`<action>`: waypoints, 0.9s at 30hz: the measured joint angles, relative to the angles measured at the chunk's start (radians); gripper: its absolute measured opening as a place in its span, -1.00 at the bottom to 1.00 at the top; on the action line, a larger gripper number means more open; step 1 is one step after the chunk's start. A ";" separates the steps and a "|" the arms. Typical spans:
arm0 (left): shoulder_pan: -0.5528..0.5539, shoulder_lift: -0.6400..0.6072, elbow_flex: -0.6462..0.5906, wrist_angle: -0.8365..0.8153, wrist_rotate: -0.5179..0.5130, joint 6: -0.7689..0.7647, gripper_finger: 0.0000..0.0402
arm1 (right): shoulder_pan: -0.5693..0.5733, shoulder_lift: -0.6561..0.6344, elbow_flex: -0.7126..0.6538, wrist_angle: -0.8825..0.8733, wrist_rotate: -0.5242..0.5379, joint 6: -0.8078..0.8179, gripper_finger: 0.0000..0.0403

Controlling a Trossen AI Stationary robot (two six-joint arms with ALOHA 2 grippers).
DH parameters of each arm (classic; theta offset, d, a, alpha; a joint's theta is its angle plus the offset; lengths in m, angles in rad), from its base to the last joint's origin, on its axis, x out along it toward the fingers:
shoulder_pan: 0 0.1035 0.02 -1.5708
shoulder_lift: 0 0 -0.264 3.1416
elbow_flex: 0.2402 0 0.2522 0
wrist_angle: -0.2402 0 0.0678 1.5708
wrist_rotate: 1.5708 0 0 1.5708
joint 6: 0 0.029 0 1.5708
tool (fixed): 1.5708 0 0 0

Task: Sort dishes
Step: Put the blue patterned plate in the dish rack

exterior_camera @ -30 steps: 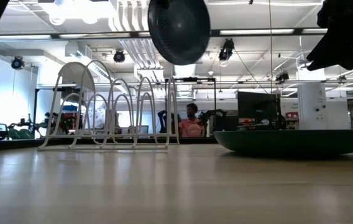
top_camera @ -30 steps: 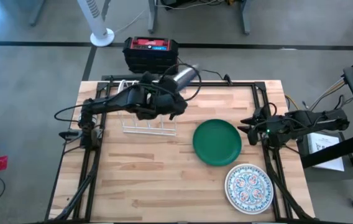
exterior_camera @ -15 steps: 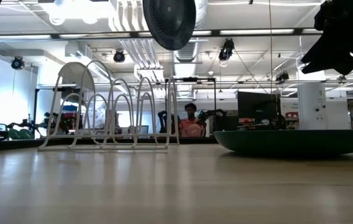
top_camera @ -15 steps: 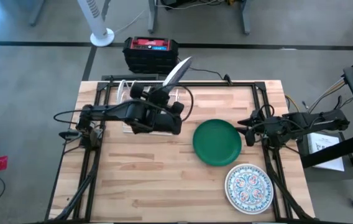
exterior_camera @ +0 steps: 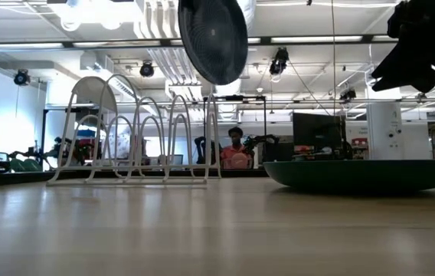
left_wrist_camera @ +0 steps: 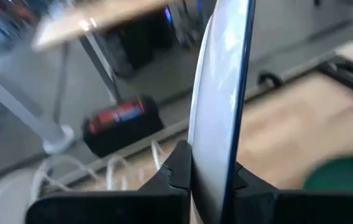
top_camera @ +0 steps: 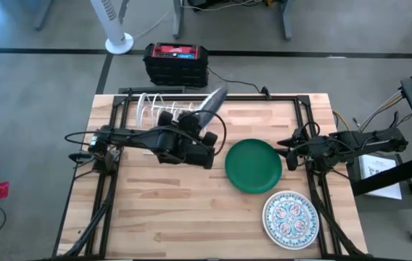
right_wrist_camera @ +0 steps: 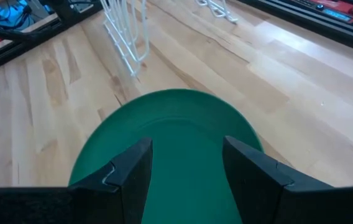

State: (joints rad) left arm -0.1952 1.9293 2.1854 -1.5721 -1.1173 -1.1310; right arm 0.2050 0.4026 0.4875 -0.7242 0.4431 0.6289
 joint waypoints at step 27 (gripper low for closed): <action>0.105 -0.155 0.009 0.001 -0.357 0.195 -0.97 | 0.000 0.000 -0.004 0.002 -0.002 0.001 -0.08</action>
State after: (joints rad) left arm -0.0904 1.7744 2.1941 -1.5707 -1.4742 -0.9362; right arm 0.2054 0.4026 0.4838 -0.7222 0.4408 0.6301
